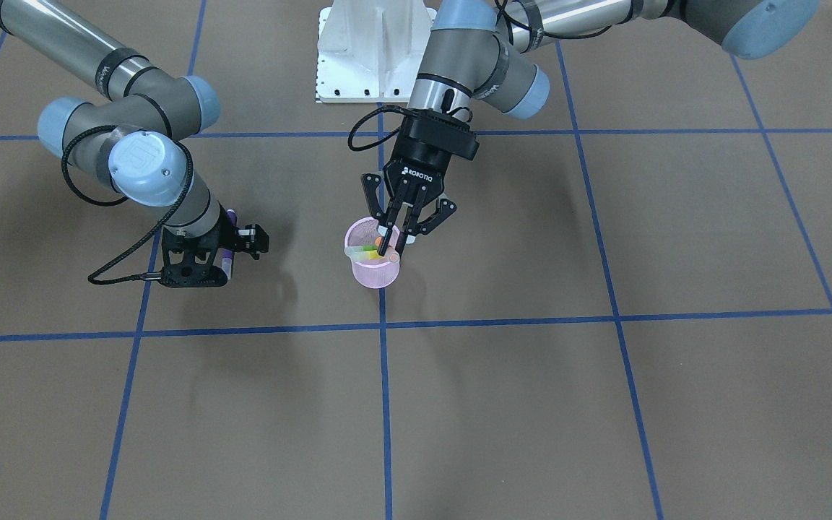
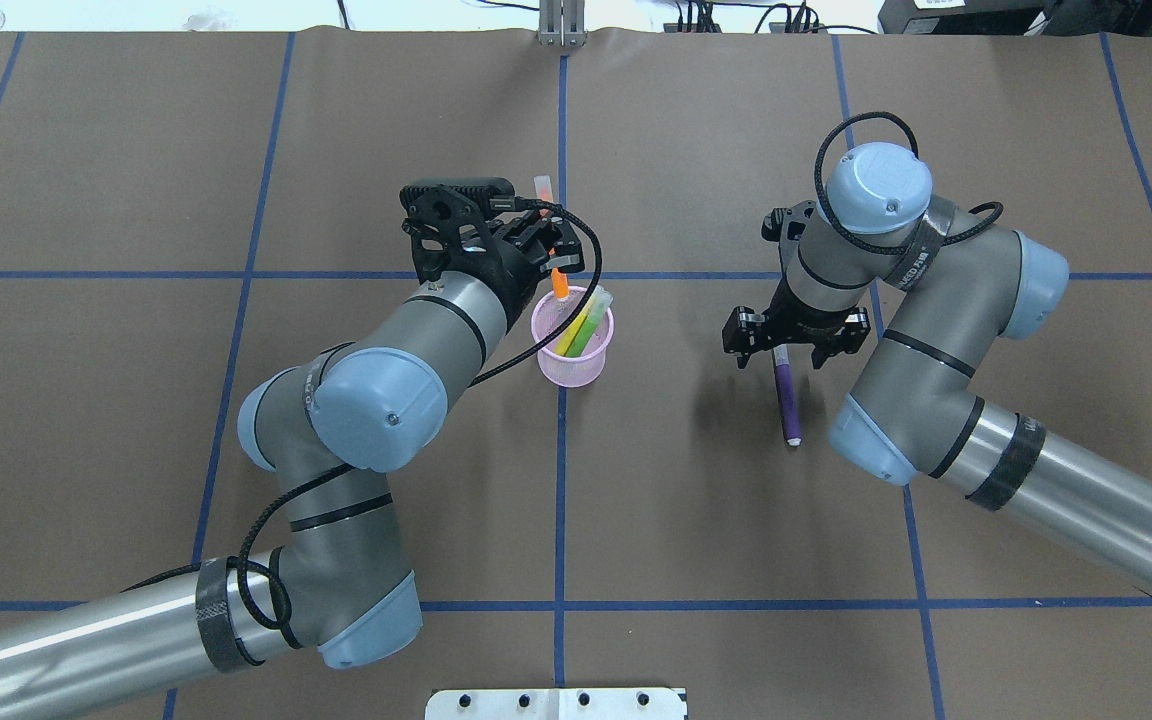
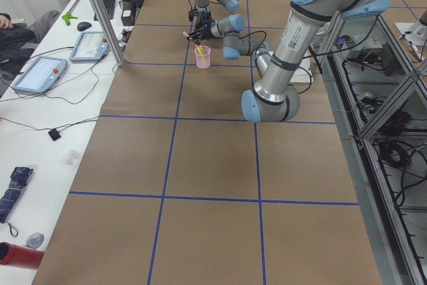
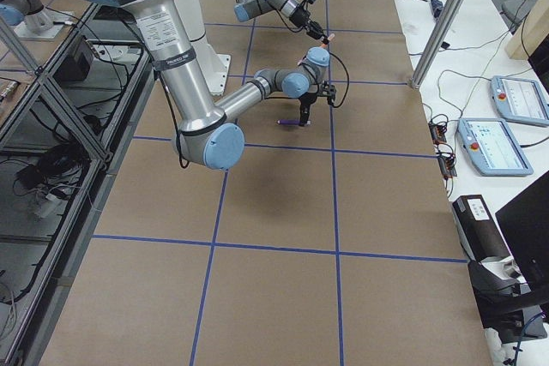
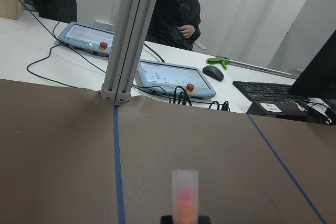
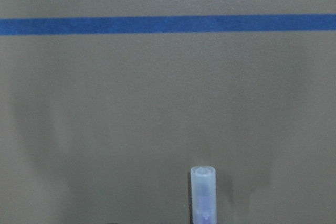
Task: Collect pens into pen holder
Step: 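Lower the orange marker into the pink cup while the right gripper closes on purple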
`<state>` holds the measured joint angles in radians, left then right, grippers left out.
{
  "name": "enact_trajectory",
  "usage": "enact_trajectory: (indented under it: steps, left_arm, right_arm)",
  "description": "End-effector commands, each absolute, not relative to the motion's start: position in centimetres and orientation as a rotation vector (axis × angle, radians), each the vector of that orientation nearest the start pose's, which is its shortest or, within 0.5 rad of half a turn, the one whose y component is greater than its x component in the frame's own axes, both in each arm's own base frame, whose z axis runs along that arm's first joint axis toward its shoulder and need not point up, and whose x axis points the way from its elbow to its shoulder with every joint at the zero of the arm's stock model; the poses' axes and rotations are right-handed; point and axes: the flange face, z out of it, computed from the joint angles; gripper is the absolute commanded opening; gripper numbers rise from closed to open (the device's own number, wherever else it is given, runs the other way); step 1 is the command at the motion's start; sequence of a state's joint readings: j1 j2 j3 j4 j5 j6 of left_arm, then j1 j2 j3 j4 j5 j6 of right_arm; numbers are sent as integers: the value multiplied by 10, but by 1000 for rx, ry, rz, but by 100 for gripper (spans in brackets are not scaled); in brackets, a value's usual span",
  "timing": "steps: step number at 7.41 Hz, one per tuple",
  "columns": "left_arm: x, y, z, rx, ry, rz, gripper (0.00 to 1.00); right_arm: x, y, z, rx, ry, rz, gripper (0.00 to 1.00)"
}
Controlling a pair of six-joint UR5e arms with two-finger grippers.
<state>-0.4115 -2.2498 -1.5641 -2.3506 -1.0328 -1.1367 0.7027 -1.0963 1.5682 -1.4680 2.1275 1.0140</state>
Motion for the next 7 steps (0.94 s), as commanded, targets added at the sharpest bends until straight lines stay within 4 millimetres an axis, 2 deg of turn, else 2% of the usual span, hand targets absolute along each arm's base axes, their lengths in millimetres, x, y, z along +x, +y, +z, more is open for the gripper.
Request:
enact_trajectory:
  steps: [1, 5, 7]
  left_arm:
    - [555, -444, 179, 987, 1113, -379, 0]
    - [561, -439, 178, 974, 1127, -368, 0]
    - [568, -432, 184, 967, 1120, -358, 0]
  right_arm:
    - [-462, -496, 379, -108, -771, -23, 94]
    - [-461, -495, 374, -112, -784, -28, 94]
    - [-461, -495, 374, -113, -785, -29, 94]
